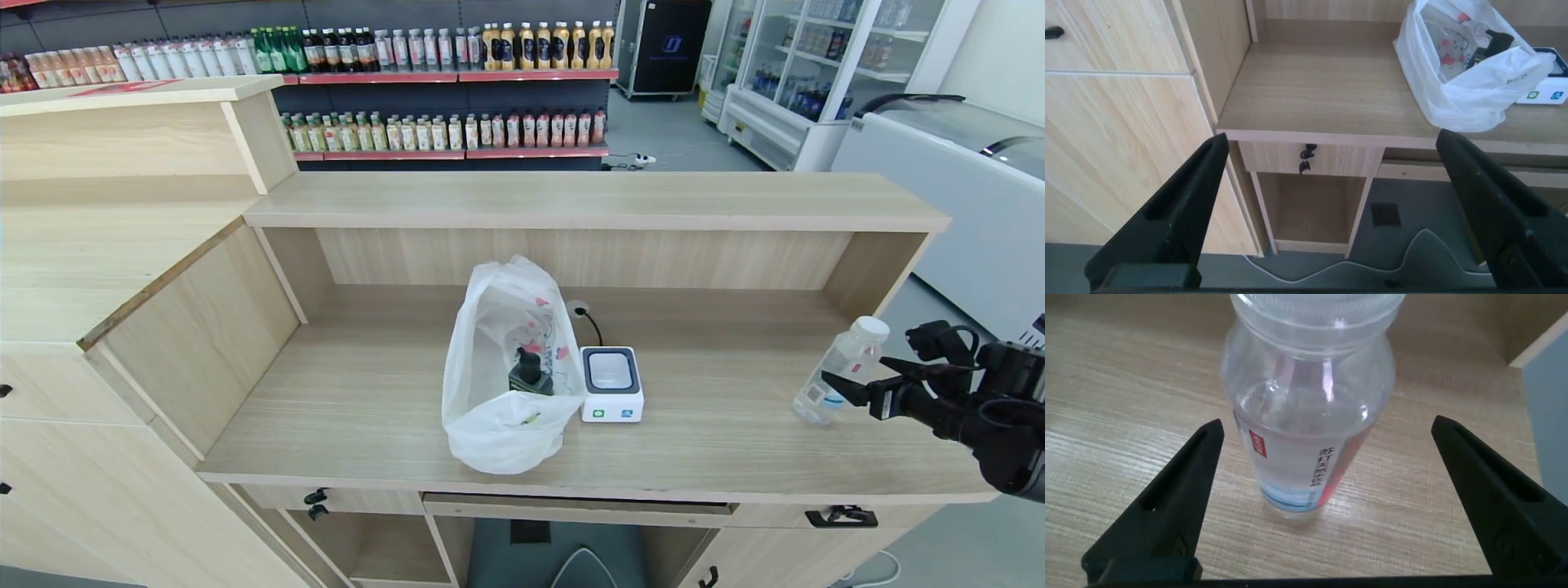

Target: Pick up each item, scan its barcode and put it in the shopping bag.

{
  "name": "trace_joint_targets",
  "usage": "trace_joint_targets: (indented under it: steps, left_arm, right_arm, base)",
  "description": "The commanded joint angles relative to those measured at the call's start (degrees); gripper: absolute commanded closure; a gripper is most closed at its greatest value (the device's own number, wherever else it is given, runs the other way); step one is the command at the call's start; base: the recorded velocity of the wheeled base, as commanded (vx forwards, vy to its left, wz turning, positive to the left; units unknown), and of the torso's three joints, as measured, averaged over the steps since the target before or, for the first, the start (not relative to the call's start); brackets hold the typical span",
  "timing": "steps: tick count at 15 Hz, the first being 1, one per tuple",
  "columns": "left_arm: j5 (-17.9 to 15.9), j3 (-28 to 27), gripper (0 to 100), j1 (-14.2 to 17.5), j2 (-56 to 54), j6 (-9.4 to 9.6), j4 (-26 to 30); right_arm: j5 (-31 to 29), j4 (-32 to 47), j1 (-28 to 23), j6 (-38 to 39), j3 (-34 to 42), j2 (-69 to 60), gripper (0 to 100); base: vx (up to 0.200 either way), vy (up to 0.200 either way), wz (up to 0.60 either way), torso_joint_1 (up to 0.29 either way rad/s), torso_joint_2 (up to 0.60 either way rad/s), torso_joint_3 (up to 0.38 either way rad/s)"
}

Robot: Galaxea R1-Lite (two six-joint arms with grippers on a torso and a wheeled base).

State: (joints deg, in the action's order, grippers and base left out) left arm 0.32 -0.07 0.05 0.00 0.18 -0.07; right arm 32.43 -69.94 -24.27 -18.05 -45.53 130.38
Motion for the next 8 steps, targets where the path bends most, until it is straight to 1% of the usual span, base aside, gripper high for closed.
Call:
trace_joint_targets:
  steps: [1, 3, 8]
  left_arm:
    - [0.03, -0.01, 0, 0.04, 0.0, -0.01, -0.01]
    - [0.03, -0.01, 0, 0.04, 0.0, -0.01, -0.01]
    - [0.03, 0.07, 0, 0.04, 0.0, -0.01, -0.01]
  right_arm:
    - [0.0, 0.06, 0.98, -0.05, -0.26, 1.55, 0]
    - [0.0, -0.29, 2.12, -0.05, -1.58, 2.51, 0]
    - [-0.08, -0.29, 2.83, -0.23, -3.77, 4.01, 0]
  base:
    - [0.0, 0.0, 0.0, 0.0, 0.0, 0.0]
    - [0.0, 0.0, 0.0, 0.0, 0.0, 0.0]
    - [0.0, 0.0, 0.0, 0.0, 0.0, 0.0]
